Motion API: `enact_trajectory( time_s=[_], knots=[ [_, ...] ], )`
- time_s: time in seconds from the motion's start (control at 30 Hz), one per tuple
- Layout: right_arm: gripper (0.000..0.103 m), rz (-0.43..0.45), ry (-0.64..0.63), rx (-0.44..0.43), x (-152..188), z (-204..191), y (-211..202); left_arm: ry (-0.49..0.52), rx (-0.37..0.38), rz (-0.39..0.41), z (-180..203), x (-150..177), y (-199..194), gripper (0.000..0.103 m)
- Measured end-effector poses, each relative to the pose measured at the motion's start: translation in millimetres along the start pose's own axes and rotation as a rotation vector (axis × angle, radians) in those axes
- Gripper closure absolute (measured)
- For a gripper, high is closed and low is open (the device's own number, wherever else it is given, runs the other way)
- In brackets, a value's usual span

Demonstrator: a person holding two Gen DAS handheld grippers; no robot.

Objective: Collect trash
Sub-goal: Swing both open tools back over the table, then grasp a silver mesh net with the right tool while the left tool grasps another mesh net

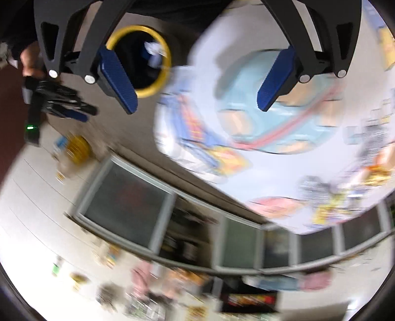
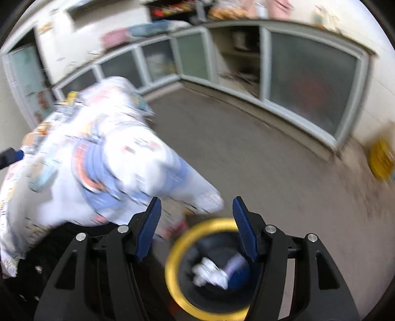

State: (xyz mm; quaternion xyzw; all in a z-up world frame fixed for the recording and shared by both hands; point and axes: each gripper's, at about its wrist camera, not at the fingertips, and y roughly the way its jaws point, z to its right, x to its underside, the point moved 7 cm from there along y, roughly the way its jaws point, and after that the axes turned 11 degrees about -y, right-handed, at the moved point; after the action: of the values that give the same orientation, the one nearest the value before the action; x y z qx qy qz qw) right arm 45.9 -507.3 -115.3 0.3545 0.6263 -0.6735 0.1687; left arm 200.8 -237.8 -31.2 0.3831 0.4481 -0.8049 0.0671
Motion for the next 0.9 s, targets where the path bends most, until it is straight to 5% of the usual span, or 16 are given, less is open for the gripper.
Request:
enact_trajectory(
  time_s=[0.1,0.2,0.37,0.67,0.9],
  knots=[
    [0.044,0.049,-0.103,-0.048,-43.9,-42.2,4.5,-0.055,-0.086,0.088,-47.1,-16.8,-28.4,0.008],
    [0.033,0.086,-0.19,-0.112,-84.4,-90.4,16.8,-0.1,-0.256,0.2,-105.0,-36.7,-59.8,0.008],
    [0.029,0.122,-0.343,-0.198,-147.2,-185.0,48.9,-0.19,-0.447,0.27,-178.5,-50.3,-87.5,0.008],
    [0.029,0.145,-0.487,-0.295,-211.2,-297.4,95.5,-0.291,-0.453,0.239,-226.9,-55.8,-76.0,0.008],
    [0.029,0.088,-0.504,-0.312,-249.1,-322.4,143.4,-0.274,-0.421,0.176,-239.0,-65.4,-41.3,0.008]
  ],
)
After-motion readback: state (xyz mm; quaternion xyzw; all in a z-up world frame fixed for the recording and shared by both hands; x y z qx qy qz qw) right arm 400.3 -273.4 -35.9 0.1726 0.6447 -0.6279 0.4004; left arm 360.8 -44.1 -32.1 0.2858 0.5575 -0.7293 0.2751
